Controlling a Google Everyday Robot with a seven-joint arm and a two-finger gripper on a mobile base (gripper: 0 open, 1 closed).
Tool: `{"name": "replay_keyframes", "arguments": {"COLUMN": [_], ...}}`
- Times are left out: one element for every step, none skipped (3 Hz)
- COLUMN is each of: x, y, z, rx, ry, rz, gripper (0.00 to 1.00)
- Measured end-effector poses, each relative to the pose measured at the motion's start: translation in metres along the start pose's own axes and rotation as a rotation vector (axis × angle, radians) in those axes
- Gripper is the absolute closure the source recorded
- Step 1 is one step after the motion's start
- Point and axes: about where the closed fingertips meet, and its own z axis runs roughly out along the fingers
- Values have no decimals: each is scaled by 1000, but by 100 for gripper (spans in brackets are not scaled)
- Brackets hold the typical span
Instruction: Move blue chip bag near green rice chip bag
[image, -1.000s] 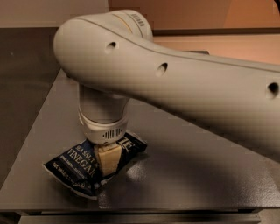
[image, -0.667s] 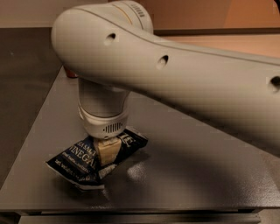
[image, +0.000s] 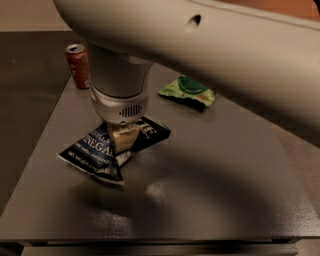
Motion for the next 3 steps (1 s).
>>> {"name": "replay_keyframes", "arguments": {"x": [21, 48, 79], "y": [-31, -64, -90], "z": [-16, -25, -22], "rx": [52, 91, 108], "ry": [28, 62, 94], "rz": [22, 47, 80], "gripper": [100, 100, 100]}}
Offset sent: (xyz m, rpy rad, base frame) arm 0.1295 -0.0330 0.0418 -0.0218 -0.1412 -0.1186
